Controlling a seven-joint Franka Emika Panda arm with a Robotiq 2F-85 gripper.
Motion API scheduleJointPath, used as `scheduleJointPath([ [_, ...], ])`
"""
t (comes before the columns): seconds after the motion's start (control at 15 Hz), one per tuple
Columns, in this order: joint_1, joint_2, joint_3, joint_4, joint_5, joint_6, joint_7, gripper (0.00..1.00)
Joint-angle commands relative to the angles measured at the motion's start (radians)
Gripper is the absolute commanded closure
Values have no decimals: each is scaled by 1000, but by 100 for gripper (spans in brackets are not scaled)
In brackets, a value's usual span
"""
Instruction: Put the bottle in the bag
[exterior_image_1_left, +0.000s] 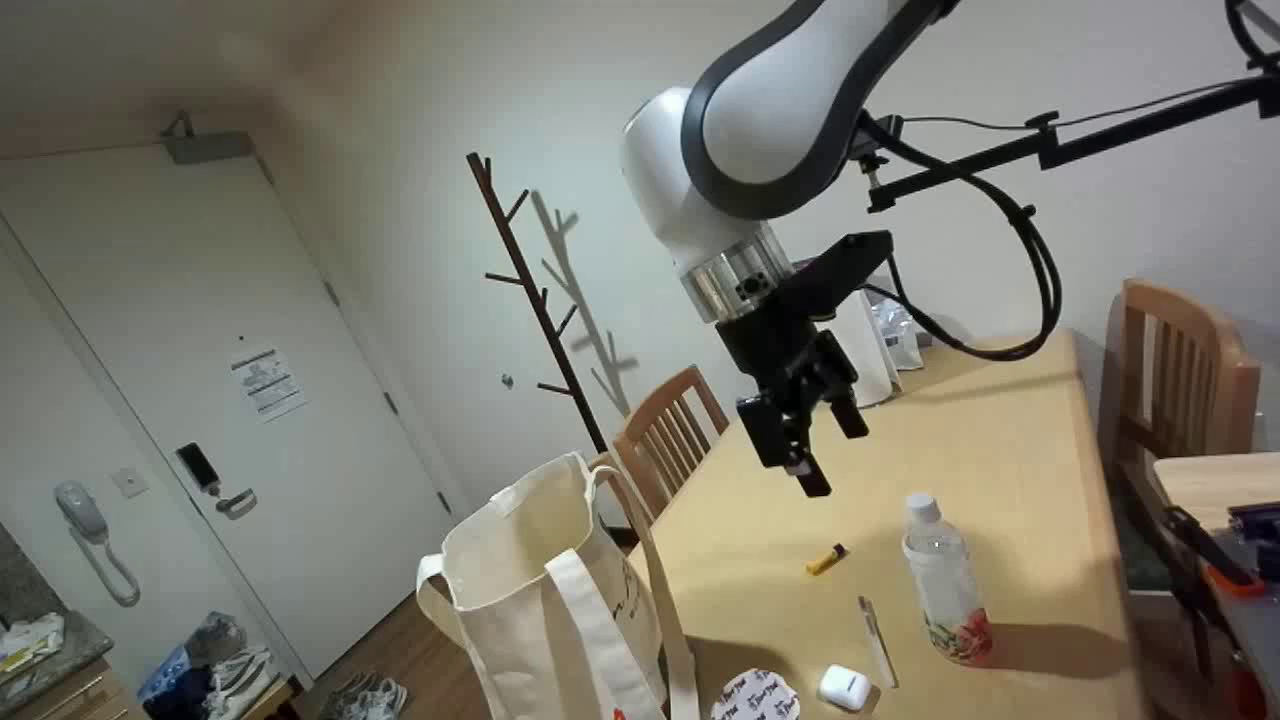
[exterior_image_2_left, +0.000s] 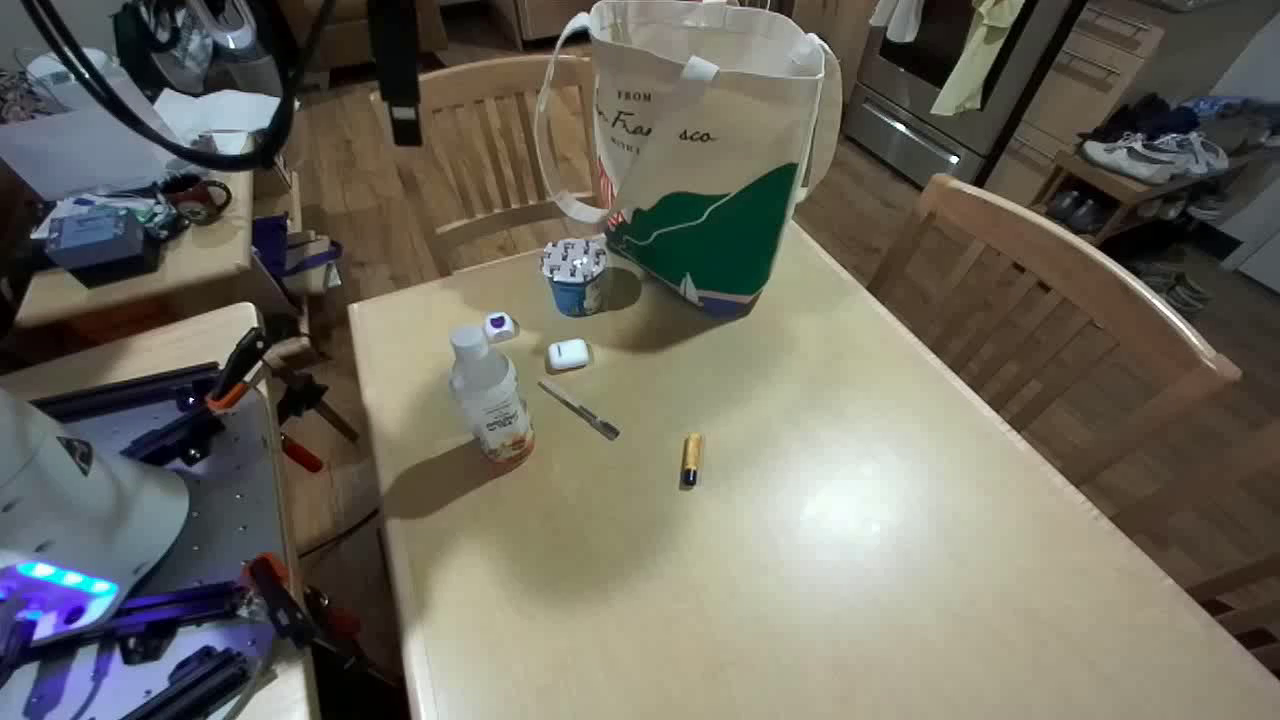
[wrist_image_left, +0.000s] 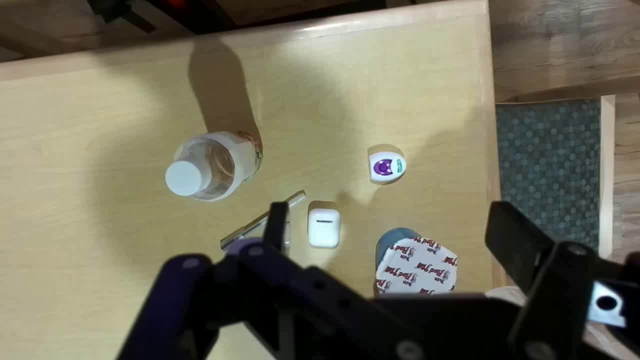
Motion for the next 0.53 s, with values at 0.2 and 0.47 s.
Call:
scheduleJointPath([
  [0.2,9,1,-9,1,-2,-1,2,0],
  [0.47,0,-15,-11,-39,-43,53,-9,0],
])
